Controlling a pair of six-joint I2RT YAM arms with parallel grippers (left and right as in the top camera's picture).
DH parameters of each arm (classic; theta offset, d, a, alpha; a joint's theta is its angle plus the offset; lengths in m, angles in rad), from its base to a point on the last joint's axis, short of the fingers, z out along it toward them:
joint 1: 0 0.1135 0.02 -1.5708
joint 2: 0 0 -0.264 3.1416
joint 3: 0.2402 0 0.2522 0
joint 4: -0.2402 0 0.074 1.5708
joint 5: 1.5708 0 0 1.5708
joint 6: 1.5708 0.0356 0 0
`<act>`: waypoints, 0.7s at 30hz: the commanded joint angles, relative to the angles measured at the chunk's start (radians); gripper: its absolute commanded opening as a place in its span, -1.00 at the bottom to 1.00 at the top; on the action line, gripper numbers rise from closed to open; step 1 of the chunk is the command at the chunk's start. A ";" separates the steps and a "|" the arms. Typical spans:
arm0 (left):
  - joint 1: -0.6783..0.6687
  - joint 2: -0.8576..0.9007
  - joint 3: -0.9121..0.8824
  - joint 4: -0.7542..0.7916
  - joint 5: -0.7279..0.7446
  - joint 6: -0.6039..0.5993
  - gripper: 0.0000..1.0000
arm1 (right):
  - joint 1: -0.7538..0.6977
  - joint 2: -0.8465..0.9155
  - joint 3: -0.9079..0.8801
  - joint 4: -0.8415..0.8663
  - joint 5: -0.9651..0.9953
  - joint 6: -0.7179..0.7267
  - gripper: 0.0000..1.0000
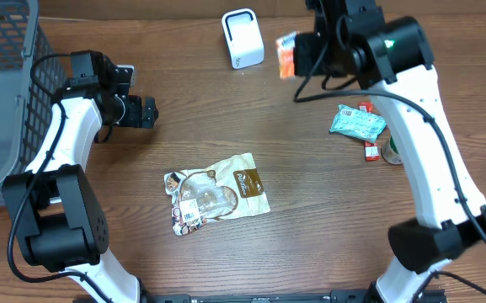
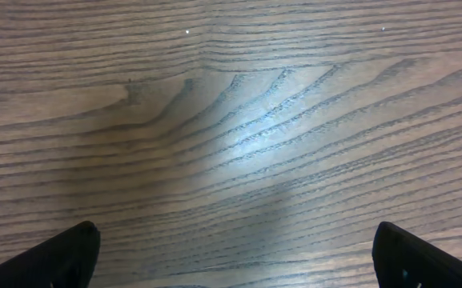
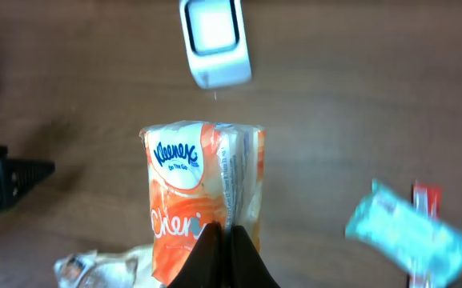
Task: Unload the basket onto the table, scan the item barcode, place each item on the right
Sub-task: 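Lift the tissue pack and hold it against the white scanner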
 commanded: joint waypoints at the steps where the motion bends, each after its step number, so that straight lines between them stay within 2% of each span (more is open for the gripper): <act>1: -0.007 -0.034 0.021 0.002 0.003 0.008 1.00 | 0.006 0.066 0.020 0.056 0.024 -0.130 -0.93; 8: -0.007 -0.034 0.021 0.002 0.004 0.008 0.99 | 0.066 0.182 0.020 0.253 0.265 -0.315 -0.93; 21: -0.007 -0.034 0.021 0.002 0.004 0.008 1.00 | 0.149 0.444 0.013 0.666 0.583 -0.717 -0.93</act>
